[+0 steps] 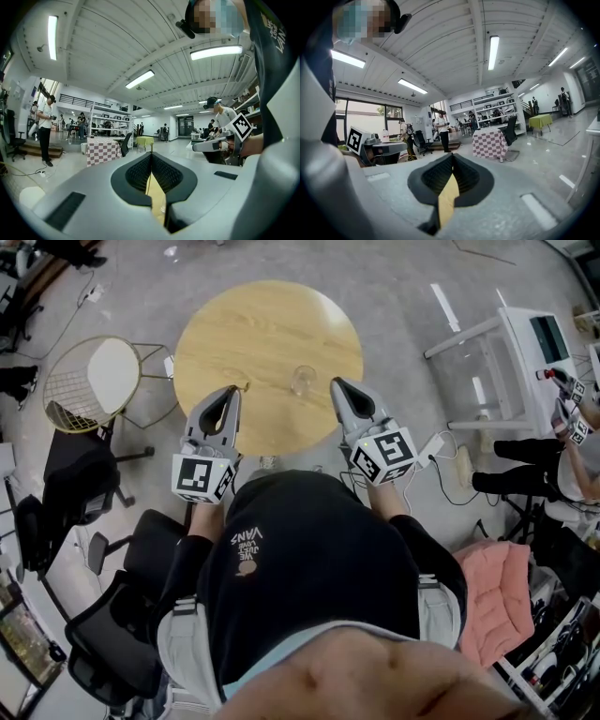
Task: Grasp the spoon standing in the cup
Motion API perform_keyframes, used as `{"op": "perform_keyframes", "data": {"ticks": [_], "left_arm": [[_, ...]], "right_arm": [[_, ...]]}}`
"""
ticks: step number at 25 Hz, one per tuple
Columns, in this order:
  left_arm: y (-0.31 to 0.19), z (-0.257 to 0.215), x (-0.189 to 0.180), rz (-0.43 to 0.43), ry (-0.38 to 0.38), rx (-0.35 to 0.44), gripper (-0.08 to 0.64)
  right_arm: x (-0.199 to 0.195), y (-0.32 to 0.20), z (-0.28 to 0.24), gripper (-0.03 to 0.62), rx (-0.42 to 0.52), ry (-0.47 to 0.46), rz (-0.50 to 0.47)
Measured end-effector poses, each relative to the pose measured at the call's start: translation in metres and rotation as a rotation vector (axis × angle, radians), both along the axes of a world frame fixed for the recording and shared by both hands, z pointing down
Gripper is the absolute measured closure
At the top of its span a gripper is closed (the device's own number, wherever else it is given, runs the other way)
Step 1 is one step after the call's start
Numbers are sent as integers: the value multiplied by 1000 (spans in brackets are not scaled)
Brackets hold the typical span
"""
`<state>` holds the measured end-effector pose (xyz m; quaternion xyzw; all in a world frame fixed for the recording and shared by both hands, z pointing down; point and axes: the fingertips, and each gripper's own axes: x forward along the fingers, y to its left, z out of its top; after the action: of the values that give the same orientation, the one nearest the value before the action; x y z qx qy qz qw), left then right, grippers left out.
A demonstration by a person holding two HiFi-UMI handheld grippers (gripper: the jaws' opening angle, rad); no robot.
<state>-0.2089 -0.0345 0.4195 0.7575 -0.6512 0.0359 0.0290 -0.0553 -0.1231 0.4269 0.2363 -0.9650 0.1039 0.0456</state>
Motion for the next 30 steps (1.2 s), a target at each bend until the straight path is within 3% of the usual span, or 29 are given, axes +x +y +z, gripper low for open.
{"op": "perform_keyframes", "data": {"ticks": [30], "left_arm": [[-7, -1, 11, 74, 0, -7, 546]], "right_arm": [[-3, 4, 9, 597, 2, 68, 20]]}}
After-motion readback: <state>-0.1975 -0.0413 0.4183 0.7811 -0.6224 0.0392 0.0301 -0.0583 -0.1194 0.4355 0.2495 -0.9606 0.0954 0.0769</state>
